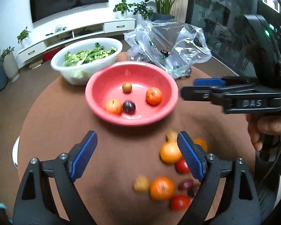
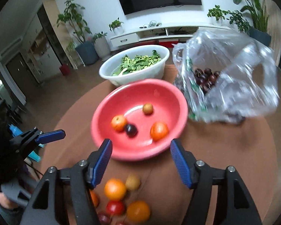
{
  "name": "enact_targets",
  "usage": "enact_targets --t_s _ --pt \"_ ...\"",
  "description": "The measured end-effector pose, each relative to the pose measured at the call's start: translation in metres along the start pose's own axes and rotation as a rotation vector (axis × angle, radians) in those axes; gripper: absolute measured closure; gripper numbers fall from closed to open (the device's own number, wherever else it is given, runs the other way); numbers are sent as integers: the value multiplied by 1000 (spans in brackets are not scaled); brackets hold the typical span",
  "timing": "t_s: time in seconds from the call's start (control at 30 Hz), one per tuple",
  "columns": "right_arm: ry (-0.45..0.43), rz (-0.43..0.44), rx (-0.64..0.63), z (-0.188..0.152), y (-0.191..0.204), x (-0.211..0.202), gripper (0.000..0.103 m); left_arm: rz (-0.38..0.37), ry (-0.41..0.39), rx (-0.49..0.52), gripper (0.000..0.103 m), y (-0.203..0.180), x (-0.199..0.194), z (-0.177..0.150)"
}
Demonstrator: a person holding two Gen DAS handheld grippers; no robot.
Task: Organize fruits
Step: 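Return to the fruit and grasp a red tomato with the left tool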
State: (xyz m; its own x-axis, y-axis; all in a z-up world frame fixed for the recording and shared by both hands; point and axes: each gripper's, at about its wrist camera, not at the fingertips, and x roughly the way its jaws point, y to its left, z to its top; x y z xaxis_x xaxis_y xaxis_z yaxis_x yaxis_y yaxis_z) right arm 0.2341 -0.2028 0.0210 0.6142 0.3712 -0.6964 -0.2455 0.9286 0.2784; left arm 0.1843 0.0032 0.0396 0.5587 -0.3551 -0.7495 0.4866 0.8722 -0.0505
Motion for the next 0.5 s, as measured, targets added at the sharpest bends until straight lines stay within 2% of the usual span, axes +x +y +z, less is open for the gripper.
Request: enact_targets --t_s 0.17,0.3,0.4,0.5 --pt "-35 24 50 -47 5 -34 35 -13 7 -37 11 -12 -29 -52" --pt "-41 41 65 -92 14 -51 35 -54 65 -33 11 -28 -31 -97" --pt "-25 68 105 -117 15 -54 35 -53 110 -2 11 -41 -23 -117" --pt "-16 75 135 -133 15 -53 35 -58 111 29 13 -53 -20 -123"
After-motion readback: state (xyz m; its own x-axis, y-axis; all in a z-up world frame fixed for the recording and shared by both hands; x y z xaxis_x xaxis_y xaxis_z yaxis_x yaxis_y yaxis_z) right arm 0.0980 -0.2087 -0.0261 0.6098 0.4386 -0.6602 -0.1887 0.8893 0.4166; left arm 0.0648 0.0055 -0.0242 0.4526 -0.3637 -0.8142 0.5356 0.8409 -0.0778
